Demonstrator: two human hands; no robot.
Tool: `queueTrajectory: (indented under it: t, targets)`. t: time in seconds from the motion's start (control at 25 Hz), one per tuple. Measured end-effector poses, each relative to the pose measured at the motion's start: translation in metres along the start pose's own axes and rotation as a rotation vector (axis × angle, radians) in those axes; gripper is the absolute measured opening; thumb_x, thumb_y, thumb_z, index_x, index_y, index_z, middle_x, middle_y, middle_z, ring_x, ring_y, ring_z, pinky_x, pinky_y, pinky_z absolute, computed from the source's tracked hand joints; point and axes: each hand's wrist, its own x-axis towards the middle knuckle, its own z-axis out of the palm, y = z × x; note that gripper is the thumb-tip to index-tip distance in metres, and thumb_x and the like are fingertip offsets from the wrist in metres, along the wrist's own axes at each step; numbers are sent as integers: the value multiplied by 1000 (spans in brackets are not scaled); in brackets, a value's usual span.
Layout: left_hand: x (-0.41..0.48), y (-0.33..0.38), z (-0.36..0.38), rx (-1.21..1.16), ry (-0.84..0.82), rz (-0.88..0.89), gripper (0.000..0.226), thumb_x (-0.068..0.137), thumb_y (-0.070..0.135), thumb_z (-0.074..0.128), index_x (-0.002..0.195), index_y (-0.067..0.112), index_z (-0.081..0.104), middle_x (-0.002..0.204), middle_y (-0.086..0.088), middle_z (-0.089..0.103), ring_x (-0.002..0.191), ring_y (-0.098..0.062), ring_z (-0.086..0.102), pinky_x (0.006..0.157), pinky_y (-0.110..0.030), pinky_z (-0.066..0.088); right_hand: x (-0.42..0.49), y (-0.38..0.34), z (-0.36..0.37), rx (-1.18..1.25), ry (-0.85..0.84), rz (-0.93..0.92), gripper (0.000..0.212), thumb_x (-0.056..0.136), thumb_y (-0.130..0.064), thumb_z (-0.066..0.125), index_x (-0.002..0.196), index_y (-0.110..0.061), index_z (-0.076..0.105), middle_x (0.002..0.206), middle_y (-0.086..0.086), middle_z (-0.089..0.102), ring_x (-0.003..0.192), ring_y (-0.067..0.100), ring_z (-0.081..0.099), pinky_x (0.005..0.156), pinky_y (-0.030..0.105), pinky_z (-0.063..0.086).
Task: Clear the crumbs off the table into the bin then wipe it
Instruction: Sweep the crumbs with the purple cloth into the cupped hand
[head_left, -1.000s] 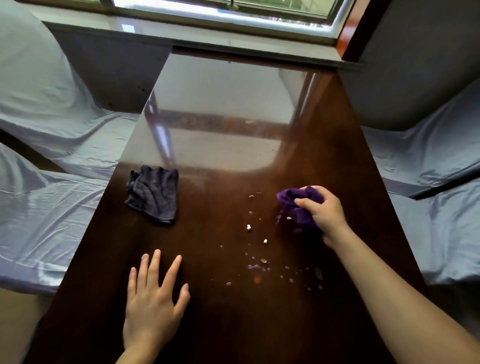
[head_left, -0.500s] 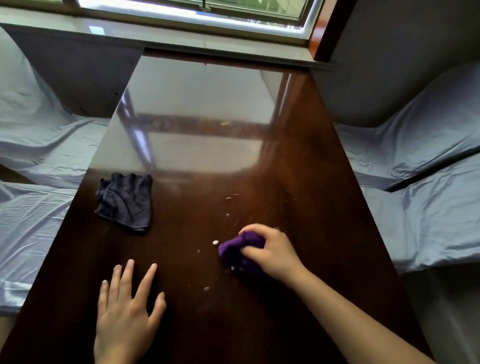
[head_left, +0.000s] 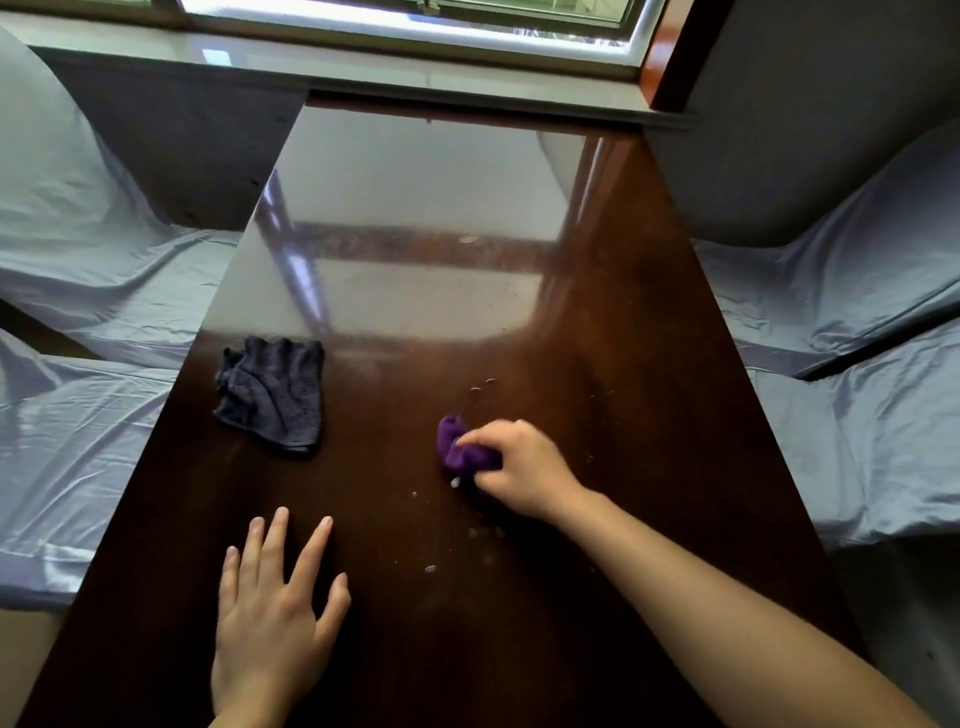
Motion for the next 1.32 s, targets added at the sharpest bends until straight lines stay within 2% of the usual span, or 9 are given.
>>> queueTrajectory:
  t: [0.12, 0.32, 0.4, 0.52, 0.72, 0.84, 0.92, 1.16, 1.32]
  targets:
    - [0, 0, 1, -6, 0, 8, 66, 78, 50, 39, 136, 23, 55, 149, -22, 42, 141, -40, 32, 114, -59, 23, -36, -7, 6, 196, -66, -35, 40, 73, -24, 68, 111, -34, 70, 110, -10, 72, 102, 10, 65, 93, 31, 52]
    - [1, 0, 1, -16, 2, 5, 69, 90, 63, 20, 136, 24, 54, 149, -22, 41, 141, -39, 31, 114, -58, 21, -68, 39, -42, 575, 306, 180, 35, 71, -14, 73, 99, -34, 72, 91, -14, 75, 83, 4, 68, 77, 19, 53]
    - [1, 0, 1, -13, -10, 6, 75, 90, 67, 13, 137, 24, 53, 149, -22, 41, 142, -39, 31, 115, -57, 19, -74, 74, -61, 549, 402, 299, 36, 78, -6, 73, 100, -34, 73, 96, -11, 75, 92, 11, 69, 84, 25, 56]
    - [1, 0, 4, -2, 2, 3, 66, 82, 55, 34, 136, 23, 55, 149, -23, 40, 141, -40, 31, 114, -60, 22, -72, 110, -69, 286, 362, 445, 38, 85, -7, 68, 118, -27, 69, 120, -1, 70, 111, 22, 64, 99, 36, 51]
    - [1, 1, 5, 3, 32, 12, 68, 77, 51, 38, 136, 21, 55, 148, -24, 41, 141, -42, 32, 113, -60, 21, -72, 75, -30, -15, 237, 202, 44, 78, -11, 69, 121, -21, 71, 126, -1, 70, 106, 28, 63, 94, 32, 46]
    - [0, 1, 6, -10, 42, 10, 69, 77, 51, 38, 136, 21, 55, 149, -25, 40, 140, -42, 32, 113, -61, 22, -89, 37, -5, 15, 62, 26, 41, 81, -19, 67, 121, -27, 68, 123, -9, 70, 104, 17, 60, 93, 29, 47]
    - [0, 0, 6, -12, 39, 7, 69, 77, 52, 38, 136, 22, 55, 149, -24, 40, 141, -42, 31, 114, -60, 21, -99, 29, -7, 97, 126, 0, 39, 80, -22, 65, 119, -27, 68, 119, -10, 70, 104, 13, 60, 93, 26, 47]
    - [0, -1, 1, -25, 1, 13, 68, 81, 51, 34, 139, 20, 51, 151, -24, 38, 145, -38, 26, 117, -55, 16, -145, 86, -48, 581, 430, 380, 35, 84, -12, 69, 104, -41, 72, 108, -13, 74, 97, 3, 68, 87, 26, 53]
    - [-3, -2, 0, -172, 35, 2, 62, 86, 41, 33, 133, 7, 57, 148, -23, 42, 143, -37, 30, 119, -53, 17, -153, 96, -13, 406, 502, 604, 43, 88, -8, 68, 125, -27, 67, 135, -1, 64, 124, 22, 59, 108, 42, 46]
